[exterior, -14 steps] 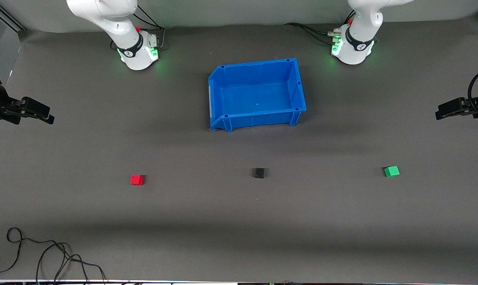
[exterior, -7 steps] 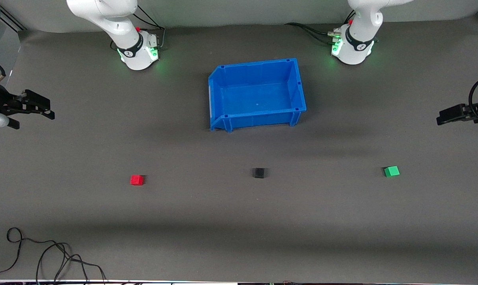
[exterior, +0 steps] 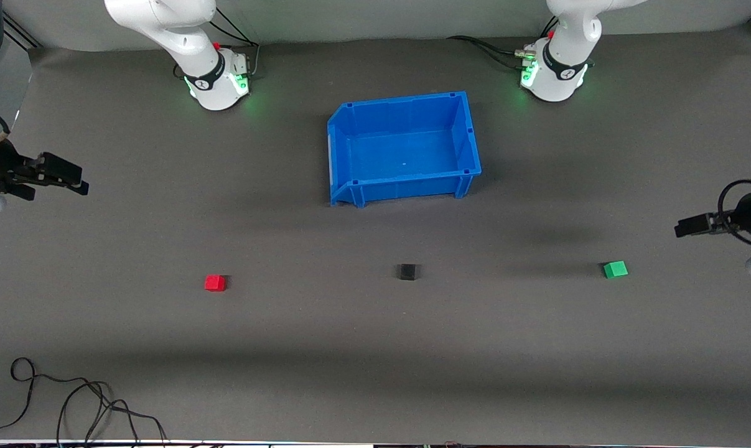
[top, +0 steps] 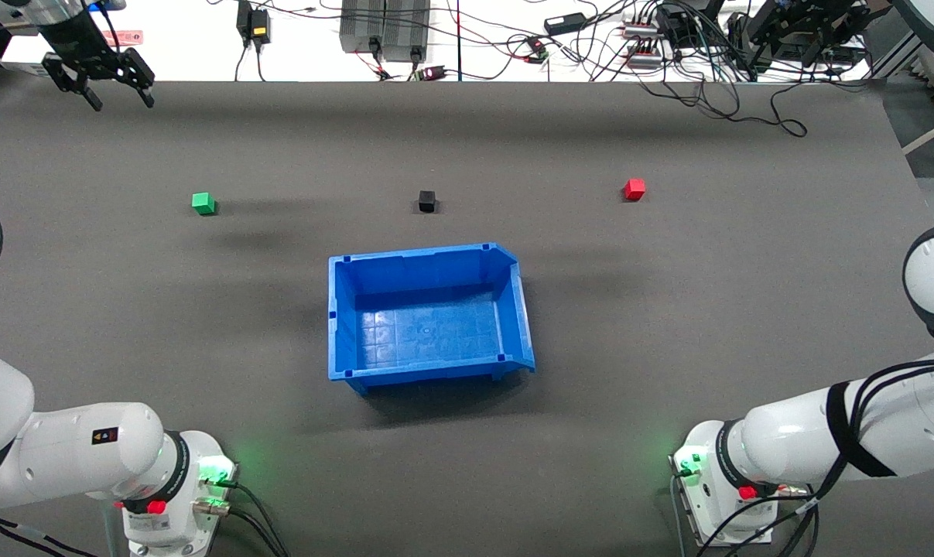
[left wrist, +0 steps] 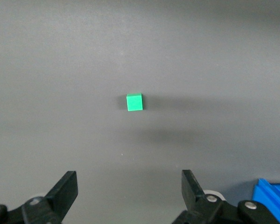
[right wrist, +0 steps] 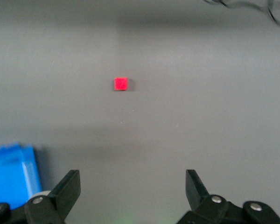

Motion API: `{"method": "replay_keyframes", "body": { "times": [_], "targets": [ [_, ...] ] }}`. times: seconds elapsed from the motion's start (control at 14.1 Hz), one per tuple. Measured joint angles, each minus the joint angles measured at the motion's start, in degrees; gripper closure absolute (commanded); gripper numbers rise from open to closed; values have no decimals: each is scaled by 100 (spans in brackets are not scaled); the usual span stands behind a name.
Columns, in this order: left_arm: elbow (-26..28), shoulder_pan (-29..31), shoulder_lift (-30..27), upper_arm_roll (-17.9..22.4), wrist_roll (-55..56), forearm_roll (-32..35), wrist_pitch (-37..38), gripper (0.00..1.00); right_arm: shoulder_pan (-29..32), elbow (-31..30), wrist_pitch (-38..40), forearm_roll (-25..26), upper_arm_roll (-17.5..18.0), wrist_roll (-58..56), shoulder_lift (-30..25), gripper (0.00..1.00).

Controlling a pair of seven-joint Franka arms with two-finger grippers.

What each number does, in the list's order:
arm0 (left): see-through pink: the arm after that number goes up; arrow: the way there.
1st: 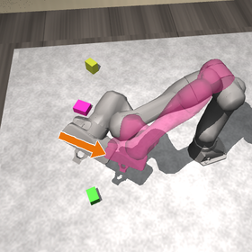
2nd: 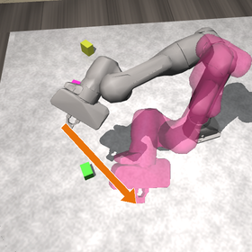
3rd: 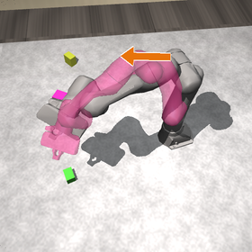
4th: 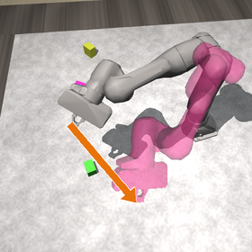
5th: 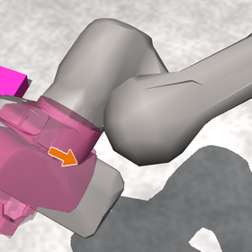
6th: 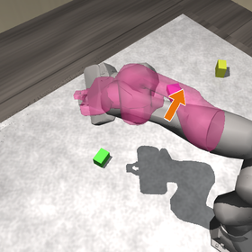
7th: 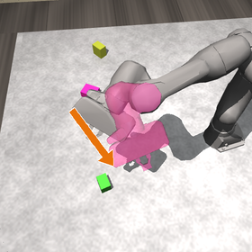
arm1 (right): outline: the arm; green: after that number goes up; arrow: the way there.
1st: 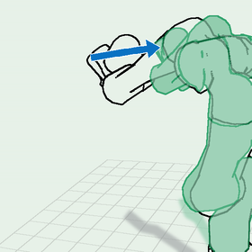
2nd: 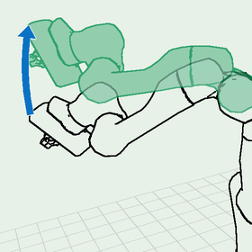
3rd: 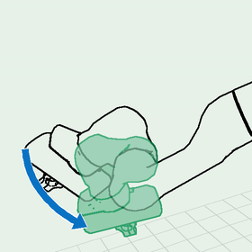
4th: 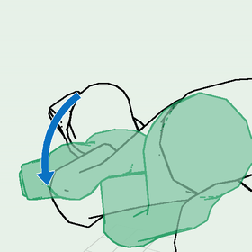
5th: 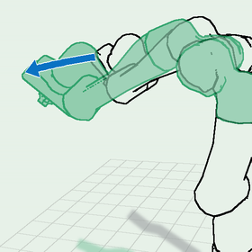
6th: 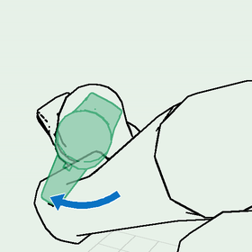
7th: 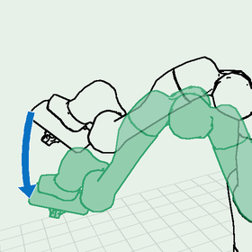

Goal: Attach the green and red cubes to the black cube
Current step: 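Move the right gripper toward the red cube while the left gripper approaches the green cube, then lower the right gripper onto the red cube while the left gripper lowers onto green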

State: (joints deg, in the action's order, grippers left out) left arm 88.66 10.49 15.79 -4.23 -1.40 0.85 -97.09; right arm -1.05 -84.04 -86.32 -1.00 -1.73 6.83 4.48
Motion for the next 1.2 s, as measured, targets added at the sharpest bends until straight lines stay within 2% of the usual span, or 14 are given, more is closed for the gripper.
{"method": "replay_keyframes", "body": {
  "times": [0.42,0.71,0.99,1.2],
  "targets": [
    [329,28,511,0,0,13,-720,1,42,-3,-426,-357,-4,3242,211,0],
    [868,92,819,1,0,42,-1771,1,47,-22,-620,-528,-2,4967,595,0],
    [1556,160,907,3,-1,47,-2805,1,280,-199,-870,-1263,-48,5515,1358,0],
    [2015,239,932,5,-5,48,-3485,1,456,-580,-1609,-1597,-111,5561,1844,0]
  ]
}}
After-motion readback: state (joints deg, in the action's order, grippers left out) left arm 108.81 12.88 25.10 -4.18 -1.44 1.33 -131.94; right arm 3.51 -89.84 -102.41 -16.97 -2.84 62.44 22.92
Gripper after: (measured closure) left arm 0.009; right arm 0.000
